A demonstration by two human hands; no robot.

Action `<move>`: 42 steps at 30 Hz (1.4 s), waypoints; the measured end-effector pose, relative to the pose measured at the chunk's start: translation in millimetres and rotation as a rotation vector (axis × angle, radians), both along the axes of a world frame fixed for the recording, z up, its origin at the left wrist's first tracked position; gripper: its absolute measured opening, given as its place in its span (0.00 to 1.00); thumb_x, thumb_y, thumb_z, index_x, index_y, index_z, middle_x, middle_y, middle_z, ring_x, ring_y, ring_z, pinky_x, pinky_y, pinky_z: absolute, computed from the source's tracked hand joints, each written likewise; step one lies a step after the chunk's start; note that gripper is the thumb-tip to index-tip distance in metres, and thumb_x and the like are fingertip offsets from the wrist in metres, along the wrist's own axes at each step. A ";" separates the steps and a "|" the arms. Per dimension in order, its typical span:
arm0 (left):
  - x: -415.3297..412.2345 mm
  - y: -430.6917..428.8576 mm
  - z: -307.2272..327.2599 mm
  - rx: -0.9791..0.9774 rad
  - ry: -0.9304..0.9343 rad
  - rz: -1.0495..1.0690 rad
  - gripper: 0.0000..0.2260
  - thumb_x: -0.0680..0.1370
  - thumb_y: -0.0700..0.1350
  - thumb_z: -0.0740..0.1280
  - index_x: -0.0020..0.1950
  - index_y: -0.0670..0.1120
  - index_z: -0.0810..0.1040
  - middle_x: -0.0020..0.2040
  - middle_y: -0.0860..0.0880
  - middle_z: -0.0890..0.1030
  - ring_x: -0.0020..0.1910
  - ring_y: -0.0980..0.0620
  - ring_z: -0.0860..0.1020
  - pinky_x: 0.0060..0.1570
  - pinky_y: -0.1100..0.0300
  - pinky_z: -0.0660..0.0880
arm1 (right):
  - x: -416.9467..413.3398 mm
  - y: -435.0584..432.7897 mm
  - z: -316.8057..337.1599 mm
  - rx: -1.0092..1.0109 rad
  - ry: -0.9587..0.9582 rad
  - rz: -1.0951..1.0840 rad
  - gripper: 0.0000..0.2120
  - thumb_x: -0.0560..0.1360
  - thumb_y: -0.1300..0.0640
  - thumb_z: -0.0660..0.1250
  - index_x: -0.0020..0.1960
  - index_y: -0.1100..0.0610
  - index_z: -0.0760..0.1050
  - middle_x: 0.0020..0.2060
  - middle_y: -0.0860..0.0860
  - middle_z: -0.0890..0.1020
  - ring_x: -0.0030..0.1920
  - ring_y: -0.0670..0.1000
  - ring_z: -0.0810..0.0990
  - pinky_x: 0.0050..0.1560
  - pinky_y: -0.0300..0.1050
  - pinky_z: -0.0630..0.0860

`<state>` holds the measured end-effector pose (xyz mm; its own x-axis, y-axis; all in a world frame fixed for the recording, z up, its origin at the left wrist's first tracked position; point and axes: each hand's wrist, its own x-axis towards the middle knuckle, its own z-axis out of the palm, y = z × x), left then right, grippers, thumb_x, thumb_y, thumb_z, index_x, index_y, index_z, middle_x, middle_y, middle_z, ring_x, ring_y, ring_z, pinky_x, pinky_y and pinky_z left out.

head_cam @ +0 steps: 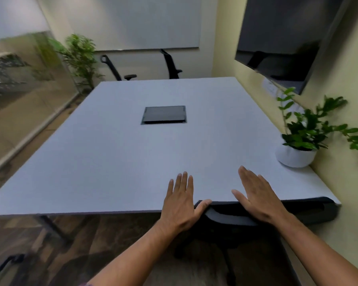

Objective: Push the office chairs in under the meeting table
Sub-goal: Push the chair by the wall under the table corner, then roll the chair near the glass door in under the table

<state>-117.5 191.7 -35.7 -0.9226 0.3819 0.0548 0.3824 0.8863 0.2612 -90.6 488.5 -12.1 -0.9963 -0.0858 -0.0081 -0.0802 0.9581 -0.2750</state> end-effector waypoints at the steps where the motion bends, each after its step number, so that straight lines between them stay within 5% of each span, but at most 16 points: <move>1: -1.6 -16.9 0.2 -0.005 0.007 0.021 0.49 0.78 0.81 0.37 0.87 0.48 0.36 0.86 0.49 0.31 0.83 0.52 0.27 0.78 0.52 0.24 | -9.3 -13.2 -0.7 0.002 -0.006 0.021 0.46 0.79 0.27 0.37 0.88 0.52 0.37 0.88 0.49 0.41 0.87 0.48 0.42 0.86 0.51 0.39; 15: -4.6 -273.9 -13.7 -0.126 0.041 0.489 0.49 0.79 0.80 0.36 0.87 0.46 0.37 0.87 0.46 0.33 0.82 0.48 0.25 0.77 0.47 0.21 | -125.2 -252.9 1.3 0.130 0.008 0.372 0.42 0.83 0.32 0.40 0.86 0.55 0.31 0.86 0.50 0.35 0.87 0.50 0.38 0.86 0.51 0.38; 21: 22.2 -377.4 -6.1 -0.126 0.023 0.630 0.49 0.78 0.80 0.35 0.87 0.46 0.37 0.86 0.45 0.32 0.82 0.46 0.25 0.77 0.45 0.22 | -144.1 -385.0 -1.8 0.083 0.066 0.527 0.41 0.84 0.32 0.44 0.86 0.54 0.34 0.87 0.52 0.40 0.88 0.53 0.43 0.87 0.53 0.41; 27: 67.1 -490.4 6.1 -0.128 0.020 0.786 0.48 0.79 0.79 0.37 0.84 0.44 0.34 0.86 0.40 0.35 0.85 0.43 0.30 0.83 0.40 0.32 | -148.6 -529.1 -1.1 0.070 0.087 0.684 0.41 0.82 0.31 0.40 0.85 0.53 0.31 0.87 0.51 0.38 0.87 0.51 0.40 0.86 0.50 0.38; 33: 121.2 -590.8 21.6 -0.142 0.026 0.965 0.53 0.75 0.80 0.31 0.87 0.41 0.39 0.87 0.39 0.36 0.85 0.42 0.32 0.83 0.41 0.30 | -125.3 -668.6 11.6 0.022 0.087 0.869 0.41 0.78 0.27 0.34 0.81 0.49 0.27 0.85 0.50 0.33 0.86 0.52 0.37 0.87 0.54 0.40; 42: 203.3 -695.1 32.7 -0.209 0.078 1.226 0.54 0.76 0.80 0.30 0.88 0.41 0.43 0.88 0.40 0.40 0.87 0.43 0.35 0.83 0.43 0.31 | -89.9 -830.9 19.2 0.003 0.119 1.147 0.49 0.76 0.23 0.28 0.88 0.52 0.37 0.85 0.49 0.35 0.85 0.49 0.35 0.84 0.50 0.35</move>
<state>85.8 -503.4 -3.0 -0.6740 -0.7196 0.1671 -0.7171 0.6916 0.0863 -180.5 -342.4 7.1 -0.3273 -0.9417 0.0786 -0.9296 0.3060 -0.2053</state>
